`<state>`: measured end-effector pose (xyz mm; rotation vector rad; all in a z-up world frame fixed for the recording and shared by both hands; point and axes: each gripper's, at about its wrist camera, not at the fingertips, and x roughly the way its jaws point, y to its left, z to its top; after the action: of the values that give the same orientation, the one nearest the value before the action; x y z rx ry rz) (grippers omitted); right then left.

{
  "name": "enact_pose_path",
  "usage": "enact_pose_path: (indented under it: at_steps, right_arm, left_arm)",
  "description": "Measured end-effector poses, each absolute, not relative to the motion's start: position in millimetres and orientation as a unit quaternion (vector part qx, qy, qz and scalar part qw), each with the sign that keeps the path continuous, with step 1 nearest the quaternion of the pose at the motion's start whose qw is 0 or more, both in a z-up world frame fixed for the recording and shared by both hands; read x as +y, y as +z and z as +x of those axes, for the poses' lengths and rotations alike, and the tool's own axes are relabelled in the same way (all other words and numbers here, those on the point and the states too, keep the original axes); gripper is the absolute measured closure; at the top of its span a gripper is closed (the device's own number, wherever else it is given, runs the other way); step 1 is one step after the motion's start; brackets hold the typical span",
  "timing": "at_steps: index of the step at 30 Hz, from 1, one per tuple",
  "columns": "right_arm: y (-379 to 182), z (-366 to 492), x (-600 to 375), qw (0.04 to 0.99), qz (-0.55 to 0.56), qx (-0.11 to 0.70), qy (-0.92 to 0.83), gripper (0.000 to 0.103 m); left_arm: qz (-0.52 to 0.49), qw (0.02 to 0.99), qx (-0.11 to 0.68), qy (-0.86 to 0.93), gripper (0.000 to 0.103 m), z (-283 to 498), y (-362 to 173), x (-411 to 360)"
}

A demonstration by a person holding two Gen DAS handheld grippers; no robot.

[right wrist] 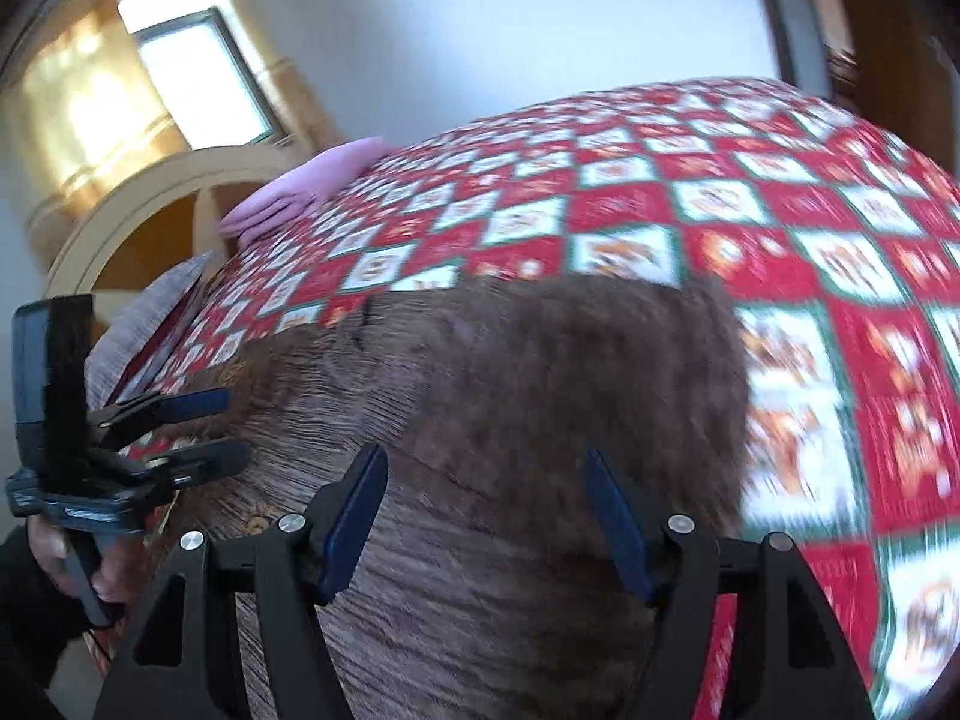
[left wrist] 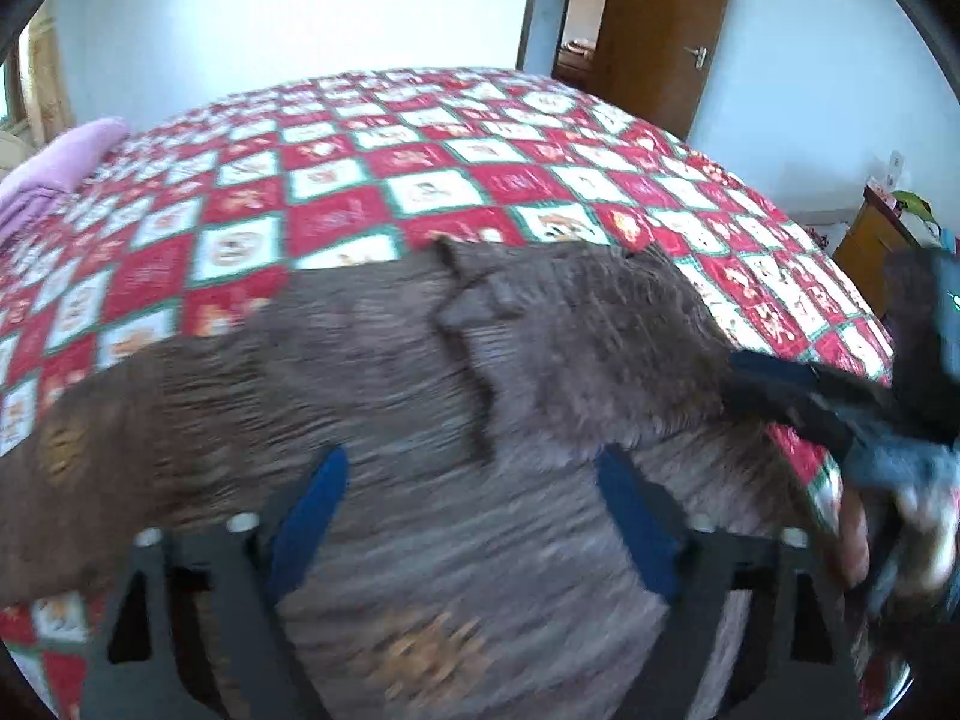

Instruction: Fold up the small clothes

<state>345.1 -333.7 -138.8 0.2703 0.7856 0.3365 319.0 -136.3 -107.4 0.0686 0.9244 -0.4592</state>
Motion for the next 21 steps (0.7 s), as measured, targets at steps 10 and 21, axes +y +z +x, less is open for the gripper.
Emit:
enact_pose_path:
  at_steps: [10,21]
  right_arm:
    - [-168.8,310.0,-360.1,0.906,0.151,0.366,0.149,0.033]
    - [-167.2,306.1,-368.5,0.907,0.184,0.342,0.162,0.032]
  left_arm:
    - [-0.039,0.856,0.457,-0.238,0.093,339.9,-135.4,-168.0]
    - [-0.032,0.876,0.429,-0.219,0.093,313.8,-121.0,-140.3]
